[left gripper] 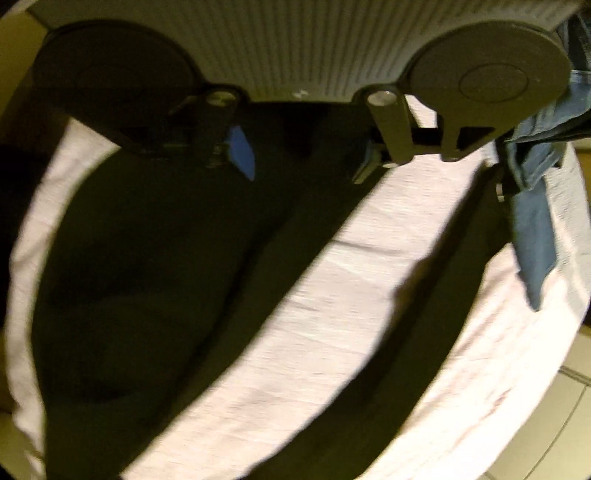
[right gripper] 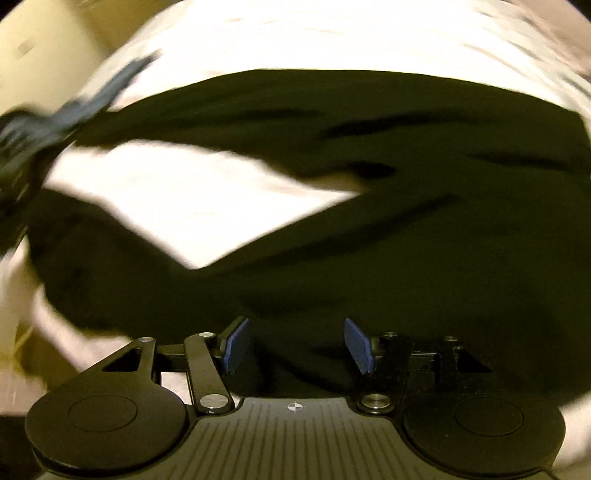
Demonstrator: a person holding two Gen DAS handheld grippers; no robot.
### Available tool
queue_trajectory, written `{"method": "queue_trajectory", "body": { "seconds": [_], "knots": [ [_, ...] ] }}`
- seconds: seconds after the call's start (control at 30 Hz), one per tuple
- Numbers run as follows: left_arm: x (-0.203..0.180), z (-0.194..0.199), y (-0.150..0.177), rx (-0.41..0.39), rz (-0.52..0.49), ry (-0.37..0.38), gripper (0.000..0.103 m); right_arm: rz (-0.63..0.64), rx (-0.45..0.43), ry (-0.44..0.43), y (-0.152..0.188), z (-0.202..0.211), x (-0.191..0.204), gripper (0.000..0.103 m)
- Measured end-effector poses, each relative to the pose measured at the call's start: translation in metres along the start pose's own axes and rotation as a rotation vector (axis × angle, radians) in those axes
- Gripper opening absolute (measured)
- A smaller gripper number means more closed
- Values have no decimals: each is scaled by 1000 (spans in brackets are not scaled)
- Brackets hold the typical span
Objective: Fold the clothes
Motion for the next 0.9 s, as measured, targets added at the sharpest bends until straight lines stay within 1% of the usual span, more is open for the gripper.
{"method": "queue_trajectory", "body": {
  "seconds": [0.07, 0.1, 0.17, 0.23, 0.27, 0.3, 0.33, 0.37, 0.4, 0.43, 0.47, 0.5, 0.53, 0.57, 0.6, 0.63, 0.73, 0.77, 0.83, 0.9],
  "knots": [
    [13, -5, -6, -5, -30, -21, 61, 74, 12, -38, -1, -7, 11, 60],
    [18, -10, -9, -3, -52, -20, 64, 111, 19, -55, -2, -10, 17, 60],
    [27, -23, -13, 14, -111, 18, 66, 186, 44, -76, 0, -19, 29, 60],
    [31, -40, -11, 44, -180, 54, 66, 271, 76, -80, 3, -30, 40, 60],
    [33, -50, -9, 77, -205, 90, 66, 317, 91, -79, 4, -36, 45, 60],
    [34, -60, -5, 116, -221, 131, 63, 362, 102, -68, 7, -40, 50, 60],
    [34, -65, -2, 133, -227, 174, 58, 404, 112, -59, 9, -44, 55, 60],
    [35, -70, 1, 147, -232, 217, 43, 432, 122, -50, 9, -50, 57, 60],
    [34, -71, 2, 142, -245, 240, 26, 459, 132, -42, 9, -55, 60, 60],
    [32, -69, 2, 130, -267, 248, 12, 474, 143, -37, 9, -60, 62, 60],
    [32, -64, 3, 117, -279, 230, 0, 489, 156, -31, 10, -64, 64, 60],
    [33, -58, 4, 104, -276, 218, 0, 503, 169, -24, 10, -67, 66, 60],
    [35, -46, 5, 79, -264, 205, 0, 511, 179, -12, 10, -69, 68, 56],
    [39, -35, 6, 50, -246, 189, 0, 518, 189, -1, 10, -70, 69, 27],
    [45, -20, 7, 17, -220, 168, 0, 523, 198, 9, 8, -67, 69, 14],
    [53, -3, 9, -20, -185, 144, 0, 528, 203, 31, 5, -66, 69, 5],
    [80, 57, 15, -151, -104, 25, 0, 530, 169, 53, -6, -46, 71, 2],
    [89, 78, 17, -196, -80, -30, 0, 545, 132, 76, -13, -34, 73, 1],
    [100, 120, 24, -285, -45, -134, 0, 560, 7, 132, -31, 1, 80, 1],
    [96, 152, 32, -342, -34, -201, 0, 592, -120, 199, -42, 36, 90, 1]
  ]
}}
Point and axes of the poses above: each gripper's, at about its wrist camera, not at the fingertips, and z roughly against the way its jaws point, x to its left, y to its underside, the point moved 5 cm from there along -z, roughly the way its jaws point, and after that the axes turned 2 degrees about -z, right-handed, at the moved point
